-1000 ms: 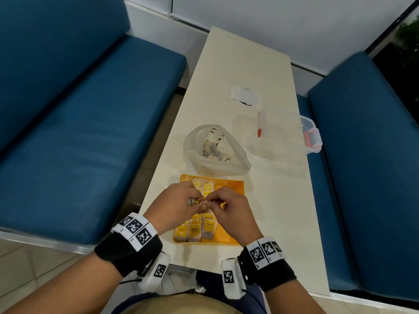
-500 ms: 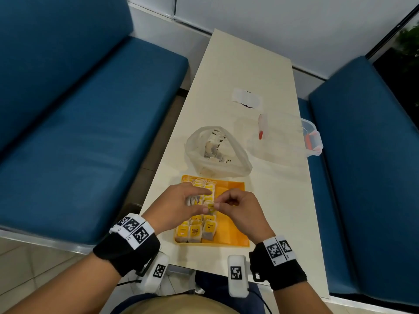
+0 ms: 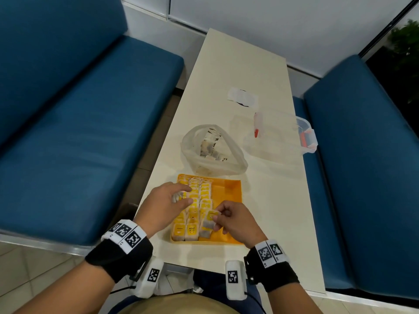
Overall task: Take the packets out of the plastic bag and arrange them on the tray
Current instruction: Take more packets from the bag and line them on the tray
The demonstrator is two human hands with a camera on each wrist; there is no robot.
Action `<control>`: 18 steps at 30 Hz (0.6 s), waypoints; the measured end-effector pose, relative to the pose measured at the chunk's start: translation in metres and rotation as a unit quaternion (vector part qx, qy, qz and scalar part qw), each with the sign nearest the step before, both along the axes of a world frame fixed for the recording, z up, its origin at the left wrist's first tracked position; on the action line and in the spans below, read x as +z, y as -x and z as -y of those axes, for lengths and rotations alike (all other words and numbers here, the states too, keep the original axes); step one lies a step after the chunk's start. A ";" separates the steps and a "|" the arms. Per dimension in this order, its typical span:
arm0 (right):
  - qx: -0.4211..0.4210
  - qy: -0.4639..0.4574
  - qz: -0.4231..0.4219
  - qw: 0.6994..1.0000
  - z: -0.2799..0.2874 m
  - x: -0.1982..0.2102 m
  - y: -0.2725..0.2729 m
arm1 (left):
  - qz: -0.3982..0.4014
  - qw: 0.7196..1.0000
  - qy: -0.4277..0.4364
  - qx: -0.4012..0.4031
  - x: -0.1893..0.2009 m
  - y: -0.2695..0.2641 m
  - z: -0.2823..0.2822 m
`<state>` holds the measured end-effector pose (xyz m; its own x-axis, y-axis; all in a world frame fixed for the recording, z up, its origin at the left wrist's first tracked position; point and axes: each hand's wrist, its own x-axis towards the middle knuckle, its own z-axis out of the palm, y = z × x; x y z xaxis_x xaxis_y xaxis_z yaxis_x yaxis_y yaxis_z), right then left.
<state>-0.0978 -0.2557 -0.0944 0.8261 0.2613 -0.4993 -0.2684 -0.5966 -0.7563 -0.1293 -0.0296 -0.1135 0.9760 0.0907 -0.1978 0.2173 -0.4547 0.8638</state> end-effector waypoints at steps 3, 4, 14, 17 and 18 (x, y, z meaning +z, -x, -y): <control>0.047 0.057 -0.048 0.996 0.002 -0.013 0.004 | -0.034 0.999 -0.011 0.019 -0.006 0.008 -0.009; 0.060 0.070 -0.055 0.994 0.000 -0.017 0.004 | -0.047 0.999 -0.020 0.009 -0.009 0.010 -0.010; 0.114 0.229 -0.011 0.967 -0.023 -0.028 0.008 | -0.115 0.993 -0.010 -0.018 -0.024 0.018 -0.010; 0.124 0.240 -0.012 0.963 -0.026 -0.026 0.009 | -0.115 0.993 0.001 -0.018 -0.025 0.019 -0.011; 0.124 0.241 -0.012 0.962 -0.027 -0.026 0.010 | -0.115 0.993 0.003 -0.018 -0.025 0.019 -0.011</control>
